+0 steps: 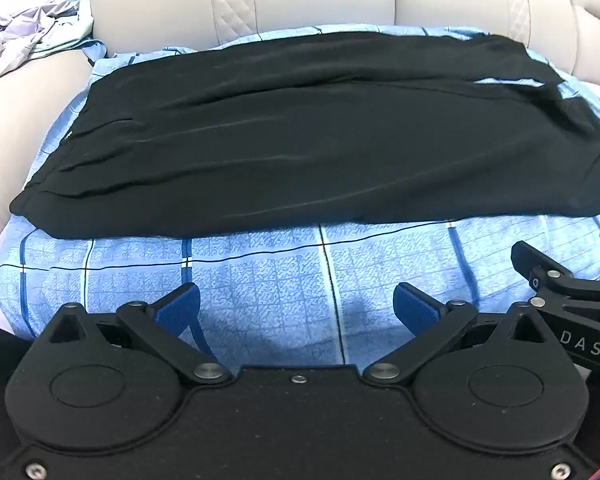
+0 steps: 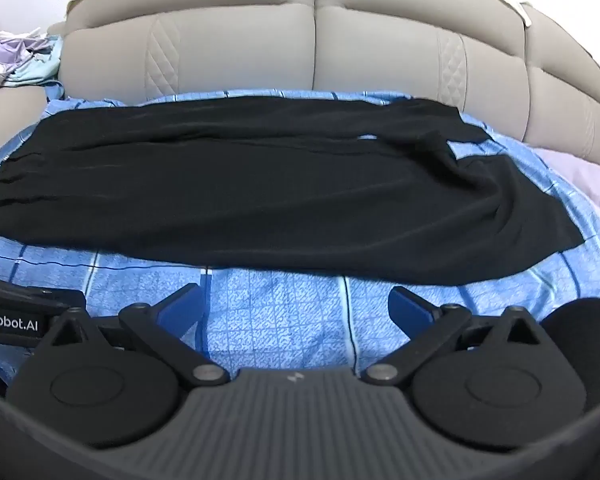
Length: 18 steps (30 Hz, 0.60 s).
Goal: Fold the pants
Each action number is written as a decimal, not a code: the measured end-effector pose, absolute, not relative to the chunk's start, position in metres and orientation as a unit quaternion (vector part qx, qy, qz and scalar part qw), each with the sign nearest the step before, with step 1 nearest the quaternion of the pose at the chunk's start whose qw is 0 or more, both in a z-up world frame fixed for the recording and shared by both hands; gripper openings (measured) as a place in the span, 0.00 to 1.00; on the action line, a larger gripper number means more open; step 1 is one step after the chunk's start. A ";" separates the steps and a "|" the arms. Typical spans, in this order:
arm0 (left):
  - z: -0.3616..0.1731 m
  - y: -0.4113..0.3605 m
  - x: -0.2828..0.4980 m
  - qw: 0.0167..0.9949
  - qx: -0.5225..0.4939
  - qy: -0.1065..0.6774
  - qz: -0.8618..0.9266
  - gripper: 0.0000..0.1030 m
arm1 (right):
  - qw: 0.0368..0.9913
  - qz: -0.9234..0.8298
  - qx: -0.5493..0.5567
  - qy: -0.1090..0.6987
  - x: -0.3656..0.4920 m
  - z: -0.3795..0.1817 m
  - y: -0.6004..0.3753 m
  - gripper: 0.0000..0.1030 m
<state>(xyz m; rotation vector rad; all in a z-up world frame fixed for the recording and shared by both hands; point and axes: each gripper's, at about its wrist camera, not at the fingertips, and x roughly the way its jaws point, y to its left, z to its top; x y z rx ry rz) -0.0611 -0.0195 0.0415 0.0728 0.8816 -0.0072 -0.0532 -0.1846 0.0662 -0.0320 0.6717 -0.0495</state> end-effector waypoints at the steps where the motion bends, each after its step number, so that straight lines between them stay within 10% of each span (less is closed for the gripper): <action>1: 0.048 -0.015 -0.054 0.902 0.031 0.431 -0.007 1.00 | 0.943 -0.024 -0.018 0.331 -0.053 0.069 -0.184 1.00; 18: 0.056 -0.024 -0.048 0.898 0.041 0.437 -0.002 1.00 | 0.944 -0.031 -0.023 0.327 -0.056 0.076 -0.183 1.00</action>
